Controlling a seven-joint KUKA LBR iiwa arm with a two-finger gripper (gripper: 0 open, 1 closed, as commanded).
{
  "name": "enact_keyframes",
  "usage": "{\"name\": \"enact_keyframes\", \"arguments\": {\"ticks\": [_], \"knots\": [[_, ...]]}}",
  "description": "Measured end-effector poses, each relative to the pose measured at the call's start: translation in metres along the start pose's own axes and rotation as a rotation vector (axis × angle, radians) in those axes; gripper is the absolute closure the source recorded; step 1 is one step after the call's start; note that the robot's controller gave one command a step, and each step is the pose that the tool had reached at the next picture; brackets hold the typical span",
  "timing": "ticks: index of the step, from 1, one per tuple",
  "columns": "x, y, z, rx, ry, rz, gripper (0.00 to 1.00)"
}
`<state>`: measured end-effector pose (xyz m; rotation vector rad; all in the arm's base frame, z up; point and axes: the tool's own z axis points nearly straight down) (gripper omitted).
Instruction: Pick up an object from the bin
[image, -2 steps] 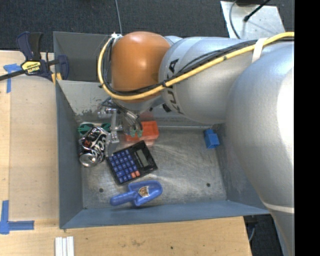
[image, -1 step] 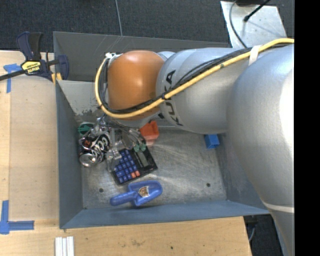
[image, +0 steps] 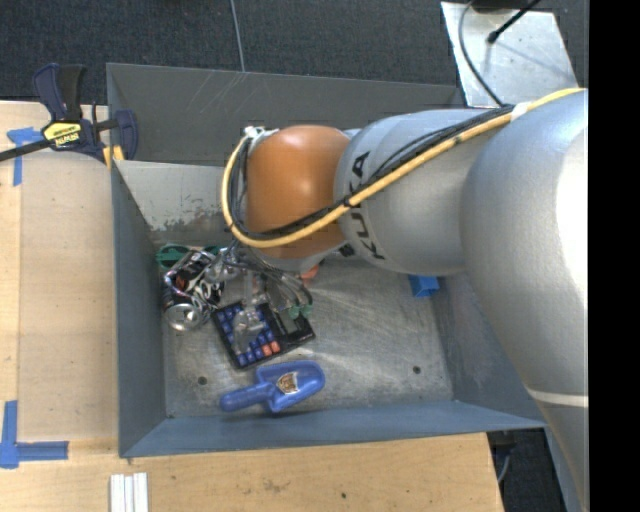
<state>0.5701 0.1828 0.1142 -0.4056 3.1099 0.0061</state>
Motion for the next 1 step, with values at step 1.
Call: {"name": "enact_keyframes", "arguments": {"ticks": [1], "knots": [[0.0014, -0.0131, 0.0205, 0.007, 0.003, 0.254, 0.00]]}}
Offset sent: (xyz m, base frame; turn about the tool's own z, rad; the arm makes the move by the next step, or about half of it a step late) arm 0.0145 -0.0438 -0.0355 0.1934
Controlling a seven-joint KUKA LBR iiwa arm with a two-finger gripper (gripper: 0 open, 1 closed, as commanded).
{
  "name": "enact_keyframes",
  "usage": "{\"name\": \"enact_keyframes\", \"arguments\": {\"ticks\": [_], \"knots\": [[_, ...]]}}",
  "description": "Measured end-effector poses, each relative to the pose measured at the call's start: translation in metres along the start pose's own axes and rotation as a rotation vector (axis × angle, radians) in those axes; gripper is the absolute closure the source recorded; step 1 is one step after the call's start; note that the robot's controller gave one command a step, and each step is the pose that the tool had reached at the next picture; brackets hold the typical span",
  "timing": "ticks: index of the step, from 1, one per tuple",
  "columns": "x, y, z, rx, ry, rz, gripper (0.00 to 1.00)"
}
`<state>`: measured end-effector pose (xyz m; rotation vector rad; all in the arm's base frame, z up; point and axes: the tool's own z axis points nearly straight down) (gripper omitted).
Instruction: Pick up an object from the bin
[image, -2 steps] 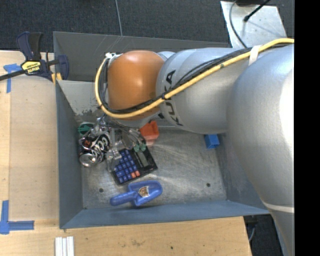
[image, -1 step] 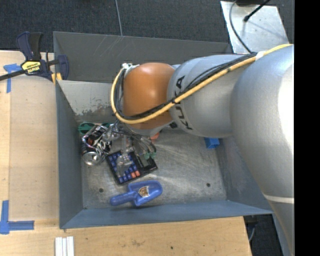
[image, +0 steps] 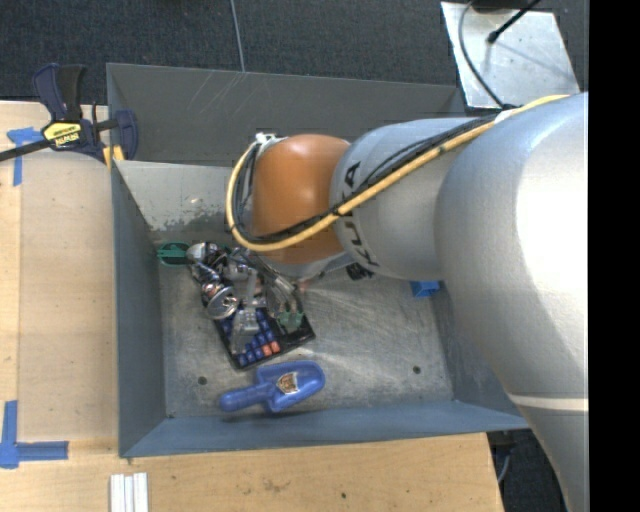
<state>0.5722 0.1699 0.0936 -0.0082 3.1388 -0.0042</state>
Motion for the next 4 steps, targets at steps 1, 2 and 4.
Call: {"name": "enact_keyframes", "arguments": {"ticks": [1, 2, 4], "knots": [[-0.007, -0.009, 0.007, -0.007, -0.001, -0.080, 0.00], [0.017, -0.023, 0.012, -0.008, -0.015, 0.177, 0.00], [0.047, -0.027, 0.016, -0.010, -0.018, 0.396, 1.00]]}}
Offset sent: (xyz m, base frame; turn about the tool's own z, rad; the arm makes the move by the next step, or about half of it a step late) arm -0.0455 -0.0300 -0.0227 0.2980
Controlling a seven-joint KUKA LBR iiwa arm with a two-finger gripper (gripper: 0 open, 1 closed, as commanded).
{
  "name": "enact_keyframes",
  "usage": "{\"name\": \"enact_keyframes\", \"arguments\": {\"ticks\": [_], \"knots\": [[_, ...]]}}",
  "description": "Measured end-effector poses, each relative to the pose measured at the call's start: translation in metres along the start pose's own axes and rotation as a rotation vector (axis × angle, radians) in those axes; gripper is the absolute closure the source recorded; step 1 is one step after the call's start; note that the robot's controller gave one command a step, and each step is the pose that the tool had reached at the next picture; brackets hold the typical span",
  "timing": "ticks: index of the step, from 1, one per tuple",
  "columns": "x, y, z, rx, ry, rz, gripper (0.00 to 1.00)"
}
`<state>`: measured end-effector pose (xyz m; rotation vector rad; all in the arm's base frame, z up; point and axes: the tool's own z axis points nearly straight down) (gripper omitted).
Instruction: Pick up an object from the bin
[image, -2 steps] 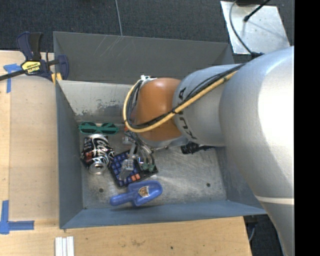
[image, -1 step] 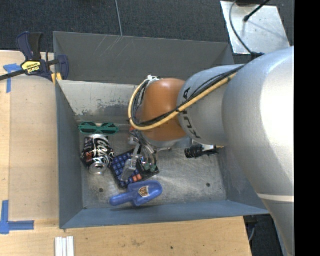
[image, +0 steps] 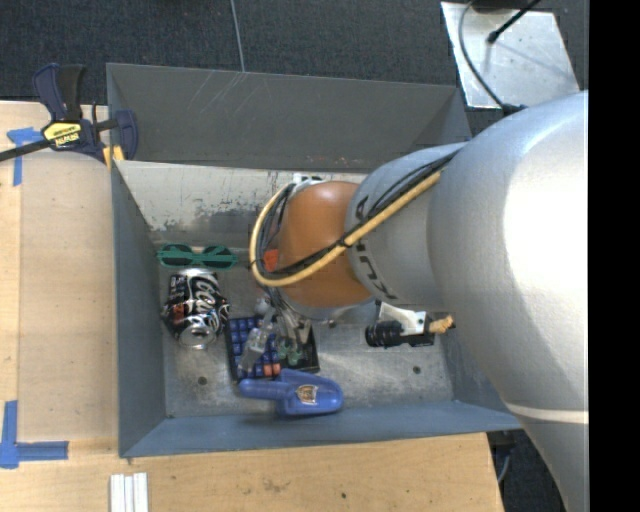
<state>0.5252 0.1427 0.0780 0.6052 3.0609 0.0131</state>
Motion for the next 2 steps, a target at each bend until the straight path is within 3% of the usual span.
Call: {"name": "enact_keyframes", "arguments": {"ticks": [1, 2], "knots": [[0.000, 0.000, 0.000, 0.000, 0.000, 0.000, 1.00], [0.034, -0.021, -0.116, 0.013, 0.019, 0.013, 1.00]]}}
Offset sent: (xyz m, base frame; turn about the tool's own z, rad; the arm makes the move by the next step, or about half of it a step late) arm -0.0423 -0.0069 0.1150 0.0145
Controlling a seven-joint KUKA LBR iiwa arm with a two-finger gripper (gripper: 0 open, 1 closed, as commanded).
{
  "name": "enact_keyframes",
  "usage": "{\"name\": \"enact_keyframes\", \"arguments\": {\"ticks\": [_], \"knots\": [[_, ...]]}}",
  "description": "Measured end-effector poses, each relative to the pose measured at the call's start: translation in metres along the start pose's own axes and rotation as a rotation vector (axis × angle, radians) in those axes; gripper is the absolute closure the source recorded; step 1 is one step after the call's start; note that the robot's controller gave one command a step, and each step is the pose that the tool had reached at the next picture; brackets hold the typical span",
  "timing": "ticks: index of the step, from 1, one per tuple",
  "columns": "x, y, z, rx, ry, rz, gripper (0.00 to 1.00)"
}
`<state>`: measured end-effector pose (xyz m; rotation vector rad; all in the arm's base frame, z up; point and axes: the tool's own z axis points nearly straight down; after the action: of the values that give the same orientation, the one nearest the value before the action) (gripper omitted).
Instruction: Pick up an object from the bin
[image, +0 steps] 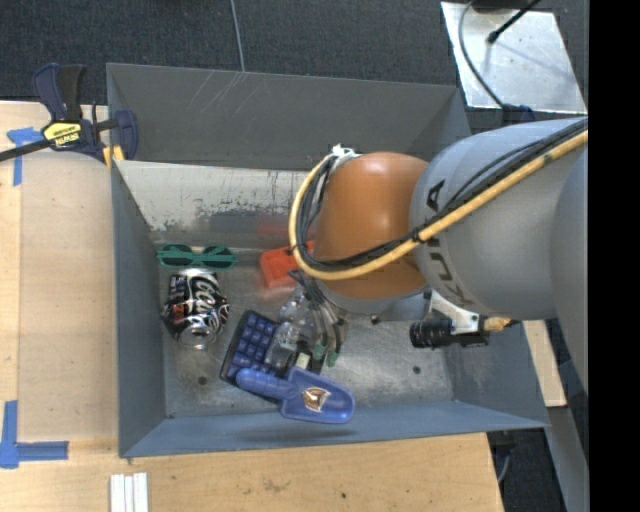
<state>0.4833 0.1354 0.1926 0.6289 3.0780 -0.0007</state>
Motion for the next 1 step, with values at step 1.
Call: {"name": "enact_keyframes", "arguments": {"ticks": [1], "knots": [[0.0000, 0.0000, 0.0000, 0.000, 0.000, 0.000, 1.00]]}}
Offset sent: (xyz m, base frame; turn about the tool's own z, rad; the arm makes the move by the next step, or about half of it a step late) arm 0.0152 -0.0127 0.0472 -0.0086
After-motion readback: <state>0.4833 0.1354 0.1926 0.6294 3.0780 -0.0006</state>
